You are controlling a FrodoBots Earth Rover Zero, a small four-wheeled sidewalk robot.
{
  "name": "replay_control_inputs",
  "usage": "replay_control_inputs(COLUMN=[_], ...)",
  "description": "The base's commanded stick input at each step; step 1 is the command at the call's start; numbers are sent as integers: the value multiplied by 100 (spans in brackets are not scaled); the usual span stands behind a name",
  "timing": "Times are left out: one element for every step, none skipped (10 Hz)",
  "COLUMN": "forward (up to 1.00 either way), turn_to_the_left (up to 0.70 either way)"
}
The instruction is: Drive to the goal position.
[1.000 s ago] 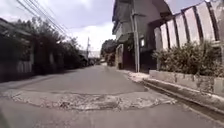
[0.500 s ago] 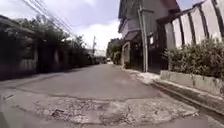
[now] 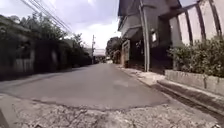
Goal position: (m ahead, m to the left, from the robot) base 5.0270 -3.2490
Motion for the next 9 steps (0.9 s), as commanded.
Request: replay_control_inputs(forward=[70,70,70,70,70,70,70,70,70], turn_to_the_left=[1,1,1,1,1,1,1,0,-2])
